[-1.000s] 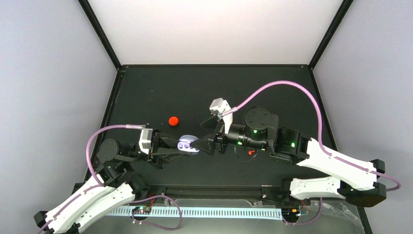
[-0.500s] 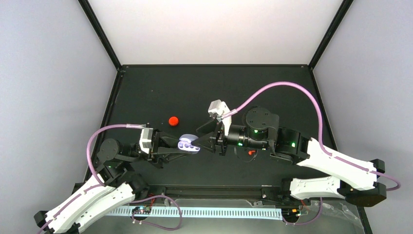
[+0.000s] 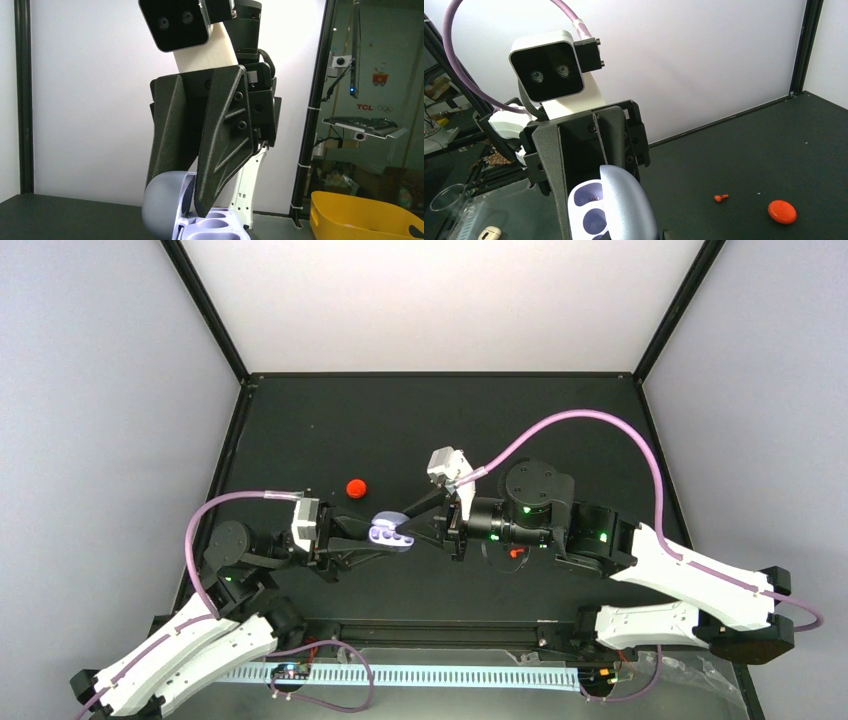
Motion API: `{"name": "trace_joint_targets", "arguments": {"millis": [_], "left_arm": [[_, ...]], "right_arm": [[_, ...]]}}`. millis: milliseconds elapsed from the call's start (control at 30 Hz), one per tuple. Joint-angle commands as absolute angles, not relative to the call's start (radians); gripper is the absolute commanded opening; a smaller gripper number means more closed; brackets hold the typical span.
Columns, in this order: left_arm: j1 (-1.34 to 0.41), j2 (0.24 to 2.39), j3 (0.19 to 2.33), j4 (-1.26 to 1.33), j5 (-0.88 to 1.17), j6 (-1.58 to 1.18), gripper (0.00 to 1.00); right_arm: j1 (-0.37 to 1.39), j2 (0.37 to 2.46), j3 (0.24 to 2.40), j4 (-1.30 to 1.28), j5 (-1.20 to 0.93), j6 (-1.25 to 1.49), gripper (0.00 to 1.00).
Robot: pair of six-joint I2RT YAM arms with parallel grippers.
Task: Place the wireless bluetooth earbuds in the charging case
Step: Move the earbud to the center of the board.
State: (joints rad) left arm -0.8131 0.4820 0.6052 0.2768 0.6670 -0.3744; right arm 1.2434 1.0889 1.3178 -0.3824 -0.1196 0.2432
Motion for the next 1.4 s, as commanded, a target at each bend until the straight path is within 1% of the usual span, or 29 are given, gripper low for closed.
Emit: {"name": "trace_joint_targets", "arguments": {"millis": [0,133,233,333,400,467,667,800,933,1100,1367], "left_arm": [[-0.818,0.482,0.632,0.320,0.695,-0.386,0.02],[-0.819,0.483,0.632,0.323,0.689,-0.390,0.06],[-0.818,0.485,0.632,0.321,0.687,-0.390,0.09],[-0.818,0.485,0.631,0.321,0.687,-0.393,0.10],[-0.818,0.485,0.632,0.321,0.686,-0.393,0.12],[-0.818,0.486,0.632,0.322,0.682,-0.394,0.19],[-0.818,0.491,0.632,0.318,0.673,-0.398,0.34],[-0.818,0.496,0.632,0.302,0.667,-0.397,0.40],[-0.818,0.497,0.630,0.282,0.660,-0.396,0.43],[-0.818,0.498,0.630,0.269,0.652,-0.391,0.43],[-0.818,0.511,0.639,0.264,0.650,-0.395,0.40]], "right_arm": [[1.236,1.075,1.322,-0.377,-0.080,0.222,0.21],[1.236,1.074,1.321,-0.379,-0.080,0.219,0.13],[1.236,1.071,1.321,-0.379,-0.078,0.219,0.04],[1.236,1.068,1.318,-0.379,-0.077,0.219,0.01],[1.236,1.064,1.314,-0.376,-0.076,0.219,0.01],[1.236,1.062,1.310,-0.372,-0.077,0.219,0.01],[1.236,1.048,1.301,-0.364,-0.066,0.217,0.01],[1.236,1.039,1.301,-0.364,-0.054,0.208,0.01],[1.236,1.035,1.306,-0.376,-0.042,0.195,0.01],[1.236,1.044,1.328,-0.413,-0.019,0.158,0.01],[1.236,1.048,1.348,-0.452,0.000,0.103,0.01]]}}
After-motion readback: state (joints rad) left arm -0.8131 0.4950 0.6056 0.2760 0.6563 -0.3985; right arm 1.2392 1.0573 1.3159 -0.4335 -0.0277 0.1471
